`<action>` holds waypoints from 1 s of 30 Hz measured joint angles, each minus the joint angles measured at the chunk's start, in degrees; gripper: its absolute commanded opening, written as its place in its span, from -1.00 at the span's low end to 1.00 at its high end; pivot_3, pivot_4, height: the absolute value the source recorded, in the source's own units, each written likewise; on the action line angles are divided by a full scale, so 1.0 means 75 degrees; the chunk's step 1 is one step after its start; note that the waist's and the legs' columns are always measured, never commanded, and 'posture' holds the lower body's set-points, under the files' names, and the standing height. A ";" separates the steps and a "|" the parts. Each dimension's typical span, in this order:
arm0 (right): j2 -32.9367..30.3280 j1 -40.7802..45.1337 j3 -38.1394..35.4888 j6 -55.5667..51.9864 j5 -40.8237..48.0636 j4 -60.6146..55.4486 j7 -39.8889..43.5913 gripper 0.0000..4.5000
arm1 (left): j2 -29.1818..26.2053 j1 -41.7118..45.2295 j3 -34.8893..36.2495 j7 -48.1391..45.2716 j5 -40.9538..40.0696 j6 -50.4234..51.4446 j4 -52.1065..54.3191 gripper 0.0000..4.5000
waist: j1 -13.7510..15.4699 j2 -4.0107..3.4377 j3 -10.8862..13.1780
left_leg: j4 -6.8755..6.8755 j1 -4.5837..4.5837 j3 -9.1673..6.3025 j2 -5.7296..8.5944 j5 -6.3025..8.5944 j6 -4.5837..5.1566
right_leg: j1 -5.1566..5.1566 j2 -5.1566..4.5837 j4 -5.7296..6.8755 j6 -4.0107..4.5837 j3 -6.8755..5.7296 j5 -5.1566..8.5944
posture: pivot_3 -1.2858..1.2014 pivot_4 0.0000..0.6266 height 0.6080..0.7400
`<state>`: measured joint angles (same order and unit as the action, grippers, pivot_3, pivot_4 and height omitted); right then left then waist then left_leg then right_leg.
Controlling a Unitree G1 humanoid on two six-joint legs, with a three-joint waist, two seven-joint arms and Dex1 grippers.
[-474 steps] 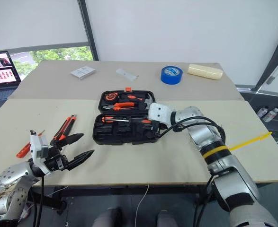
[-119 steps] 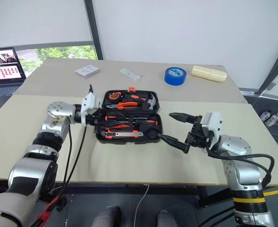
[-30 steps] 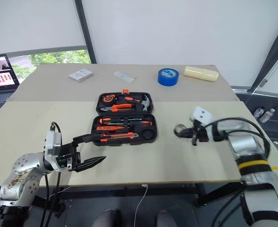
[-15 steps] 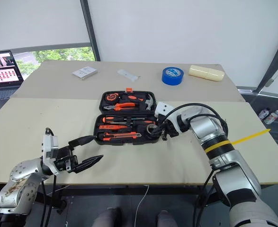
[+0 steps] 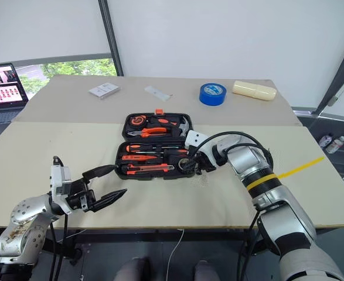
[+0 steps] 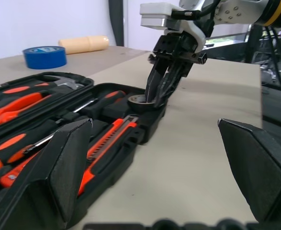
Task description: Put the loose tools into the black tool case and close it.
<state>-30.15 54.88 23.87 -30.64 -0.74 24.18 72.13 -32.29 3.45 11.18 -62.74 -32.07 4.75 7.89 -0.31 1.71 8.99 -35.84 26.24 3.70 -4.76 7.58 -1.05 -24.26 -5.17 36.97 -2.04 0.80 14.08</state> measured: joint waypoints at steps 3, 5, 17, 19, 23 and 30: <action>-0.0019 -0.0058 -0.0212 -0.0134 0.0446 -0.0097 0.0521 0.33 | -0.0088 0.0097 0.0106 0.0077 0.0032 0.0029 -0.0188 1.00 | -0.0012 0.0001 0.0001 | 0.0007 0.0002 0.0000 -0.0002 0.0000 0.0000 | -0.0005 0.0004 0.0000 0.0001 0.0001 0.0001 | 0.03 -0.52 1.00; -0.0046 -0.0188 -0.0531 -0.0155 0.0982 -0.0183 0.0994 0.33 | -0.0088 0.0300 0.0333 0.0336 -0.0077 0.0197 -0.0379 1.00 | -0.0022 0.0001 0.0003 | 0.0007 0.0002 -0.0001 -0.0003 -0.0001 0.0001 | -0.0006 0.0005 0.0003 0.0001 0.0000 0.0001 | 0.03 -0.52 1.00; 0.0178 0.0434 -0.1797 0.3234 0.0017 0.4028 -0.2878 -1.00 | -0.0024 0.3540 0.0299 0.3705 0.1640 0.1112 -0.4388 -0.77 | -0.0026 0.0007 0.0018 | 0.0002 0.0007 -0.0005 0.0006 -0.0012 -0.0012 | -0.0003 0.0008 -0.0003 -0.0014 0.0005 -0.0027 | 0.03 -0.52 1.00; 0.0524 0.0530 -0.1786 0.3950 -0.0257 0.4854 -0.3568 -1.00 | 0.0179 0.4097 0.0068 0.3724 0.1883 0.0993 -0.5144 -0.98 | -0.0052 0.0010 0.0020 | 0.0009 0.0015 -0.0006 0.0011 -0.0012 -0.0011 | -0.0007 0.0009 -0.0004 -0.0020 0.0006 -0.0030 | 0.03 -0.52 1.00; 0.1009 0.0963 -0.1765 0.5087 -0.0667 0.5899 -0.4410 -1.00 | 0.0451 0.5010 -0.0326 0.3430 0.2250 0.0556 -0.6454 -0.98 | -0.0083 0.0009 0.0023 | 0.0022 0.0018 -0.0006 0.0012 -0.0011 -0.0011 | -0.0009 0.0009 -0.0014 -0.0024 0.0006 -0.0031 | 0.03 -0.52 1.00; 0.1536 0.1175 -0.1858 0.6091 -0.0961 0.6697 -0.4737 -1.00 | 0.0630 0.6052 -0.0665 0.2892 0.2904 -0.0362 -0.8601 -0.98 | -0.0103 0.0008 0.0023 | 0.0019 0.0016 -0.0009 0.0014 -0.0012 -0.0011 | -0.0005 0.0009 -0.0005 -0.0026 0.0005 -0.0032 | 0.03 -0.52 1.00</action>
<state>-18.63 63.70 9.93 15.04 -7.94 74.40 36.60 -27.57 48.84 6.19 -41.05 -10.28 2.03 -56.62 -1.08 1.77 9.16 -35.69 26.36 3.64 -4.66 7.49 -1.14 -24.30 -5.10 36.93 -2.24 0.84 13.85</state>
